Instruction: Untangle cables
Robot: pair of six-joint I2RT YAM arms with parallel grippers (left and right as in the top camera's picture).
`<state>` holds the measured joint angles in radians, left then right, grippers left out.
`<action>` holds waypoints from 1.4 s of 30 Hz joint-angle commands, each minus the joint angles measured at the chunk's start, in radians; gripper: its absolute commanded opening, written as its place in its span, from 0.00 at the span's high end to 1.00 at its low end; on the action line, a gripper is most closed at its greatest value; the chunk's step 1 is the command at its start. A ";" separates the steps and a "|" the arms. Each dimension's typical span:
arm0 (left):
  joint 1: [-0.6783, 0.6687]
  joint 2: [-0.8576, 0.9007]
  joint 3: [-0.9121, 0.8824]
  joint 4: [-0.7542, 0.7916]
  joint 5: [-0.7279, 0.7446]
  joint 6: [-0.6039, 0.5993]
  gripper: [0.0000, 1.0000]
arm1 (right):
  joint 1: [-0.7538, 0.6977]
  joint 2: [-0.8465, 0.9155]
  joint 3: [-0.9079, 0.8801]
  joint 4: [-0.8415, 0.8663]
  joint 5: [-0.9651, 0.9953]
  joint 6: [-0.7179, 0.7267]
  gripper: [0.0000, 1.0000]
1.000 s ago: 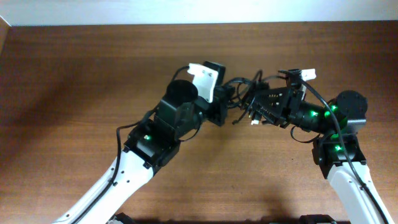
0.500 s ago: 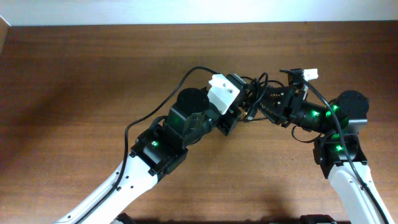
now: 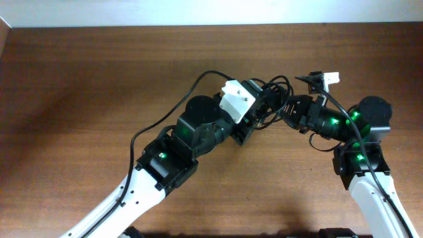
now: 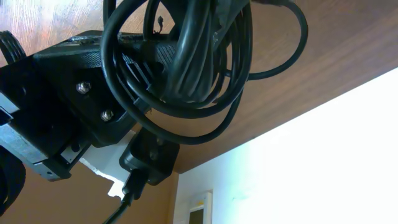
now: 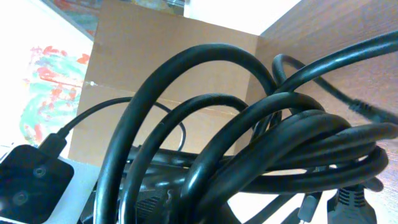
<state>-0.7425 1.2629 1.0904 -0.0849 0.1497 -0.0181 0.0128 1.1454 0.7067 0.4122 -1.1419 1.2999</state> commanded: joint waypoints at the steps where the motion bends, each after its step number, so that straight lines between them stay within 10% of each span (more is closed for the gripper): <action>1: -0.021 -0.029 0.012 0.024 0.063 0.012 1.00 | 0.006 -0.010 0.005 0.004 -0.013 -0.014 0.96; 6: -0.017 -0.029 0.012 0.018 -0.055 -0.006 1.00 | 0.006 -0.010 0.005 0.004 -0.040 -0.014 0.96; 14: 0.059 -0.029 0.012 -0.098 -0.172 -0.358 1.00 | 0.006 -0.010 0.005 0.106 -0.058 -0.093 0.96; 42: 0.055 -0.028 0.011 -0.535 0.078 -0.273 1.00 | 0.006 -0.010 0.005 0.304 0.022 -0.092 0.96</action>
<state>-0.6880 1.2396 1.1046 -0.5640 0.1413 -0.3775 0.0185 1.1469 0.7002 0.6899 -1.1919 1.2304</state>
